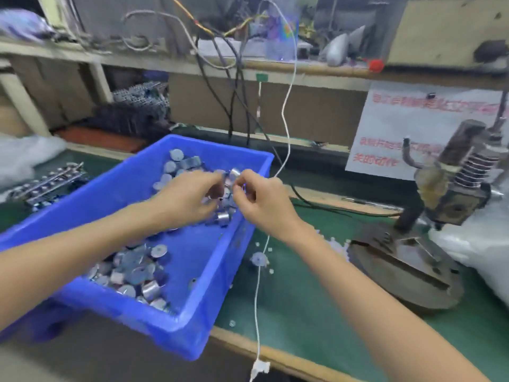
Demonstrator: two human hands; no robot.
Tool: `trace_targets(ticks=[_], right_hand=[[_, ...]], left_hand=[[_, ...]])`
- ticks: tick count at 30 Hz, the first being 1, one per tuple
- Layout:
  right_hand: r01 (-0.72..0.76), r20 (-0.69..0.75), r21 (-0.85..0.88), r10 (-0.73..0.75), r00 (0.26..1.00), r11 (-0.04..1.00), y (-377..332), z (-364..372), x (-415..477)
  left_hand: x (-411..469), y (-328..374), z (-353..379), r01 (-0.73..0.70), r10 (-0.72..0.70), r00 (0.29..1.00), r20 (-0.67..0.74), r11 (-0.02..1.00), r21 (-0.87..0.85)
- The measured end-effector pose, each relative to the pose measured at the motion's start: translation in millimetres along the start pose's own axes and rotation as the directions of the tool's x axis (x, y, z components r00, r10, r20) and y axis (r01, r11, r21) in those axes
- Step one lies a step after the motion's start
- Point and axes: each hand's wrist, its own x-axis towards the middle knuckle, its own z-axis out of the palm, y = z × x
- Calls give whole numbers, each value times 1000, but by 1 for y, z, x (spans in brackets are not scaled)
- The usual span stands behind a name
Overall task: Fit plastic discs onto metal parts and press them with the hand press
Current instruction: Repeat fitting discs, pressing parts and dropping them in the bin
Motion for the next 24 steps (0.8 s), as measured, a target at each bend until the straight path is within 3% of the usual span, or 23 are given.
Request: trace_targets(ticks=[2,5,7,9,17,20,24], right_hand=[[41,77,62,-45,996,997,-15,22,12],[29,330,61,-47,943,998,-27,48,18],[43,469,-50,-15,883,998,-27,57,19],[27,506,-103,29,862,994,-23,57,19],[25,506,-165,62,860,986,-22,56,16],[27,480,-123,35,877,992,-23,52,13],[6,424,-31,8,905,999,-25,43,6]], left_hand=[[-14,-29,-4,163,-191,941,279,979,120],[-34,-57,7,250,-349,679,646,937,244],[-44,-67,21,269,-396,557,730,918,292],[-48,-70,32,246,-432,496,753,902,356],[-44,-49,46,15,-460,462,758,859,512],[-46,-45,41,84,-480,434,762,864,497],[-39,-40,18,302,-436,533,725,899,318]])
